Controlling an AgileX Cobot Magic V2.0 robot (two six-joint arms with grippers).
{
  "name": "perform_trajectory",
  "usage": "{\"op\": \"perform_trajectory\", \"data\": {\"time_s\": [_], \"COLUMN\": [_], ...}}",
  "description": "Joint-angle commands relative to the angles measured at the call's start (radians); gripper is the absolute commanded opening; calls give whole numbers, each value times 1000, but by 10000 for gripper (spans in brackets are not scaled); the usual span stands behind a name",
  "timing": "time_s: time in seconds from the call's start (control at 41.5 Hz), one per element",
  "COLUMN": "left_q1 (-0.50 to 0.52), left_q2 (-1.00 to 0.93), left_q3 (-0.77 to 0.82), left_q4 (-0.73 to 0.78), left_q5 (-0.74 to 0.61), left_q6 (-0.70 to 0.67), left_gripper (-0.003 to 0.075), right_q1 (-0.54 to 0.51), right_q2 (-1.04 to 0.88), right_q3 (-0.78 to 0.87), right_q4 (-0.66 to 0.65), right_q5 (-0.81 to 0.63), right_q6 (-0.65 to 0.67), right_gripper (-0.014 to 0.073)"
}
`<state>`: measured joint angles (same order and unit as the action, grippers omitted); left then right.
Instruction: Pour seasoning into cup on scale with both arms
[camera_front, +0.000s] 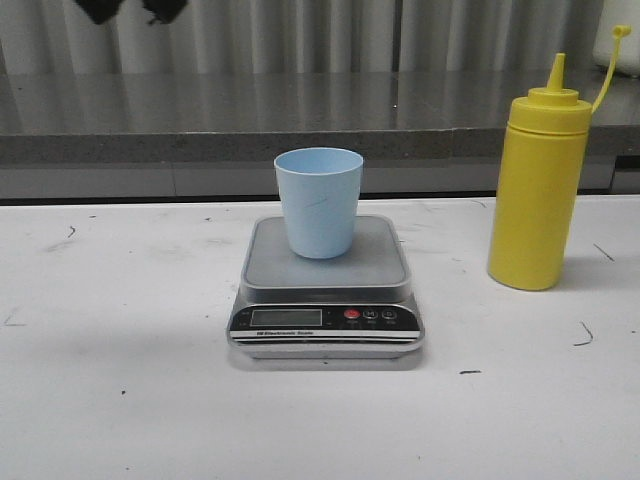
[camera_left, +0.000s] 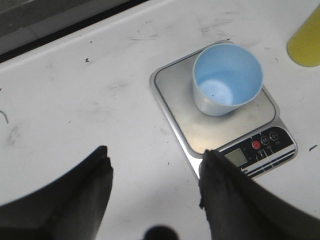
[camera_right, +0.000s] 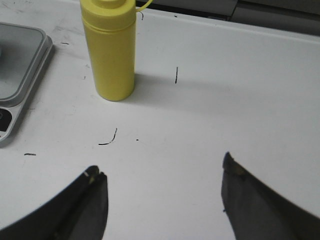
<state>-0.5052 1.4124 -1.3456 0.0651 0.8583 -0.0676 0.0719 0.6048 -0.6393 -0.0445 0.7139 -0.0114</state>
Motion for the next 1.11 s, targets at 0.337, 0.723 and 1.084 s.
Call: {"op": "perform_trajectory", "data": {"time_s": [0.337,0.723,1.084], "left_q1": [63,63,63], "left_q2": [-526,-755,-755], "left_q3": [403,559,559], "left_q4": [-31,-31,-31], "left_q5": [-110,-112,-112], "left_q6": [-51,-51,-51], "left_gripper": [388,388,388], "right_q1": [2,2,2], "right_q2": [7,7,7], "right_q3": [-28,-28,-28], "right_q4": [-4,-4,-4], "right_q5": [-62,-62,-64], "right_q6": [-11,-11,-11], "right_gripper": [509,509,509]}}
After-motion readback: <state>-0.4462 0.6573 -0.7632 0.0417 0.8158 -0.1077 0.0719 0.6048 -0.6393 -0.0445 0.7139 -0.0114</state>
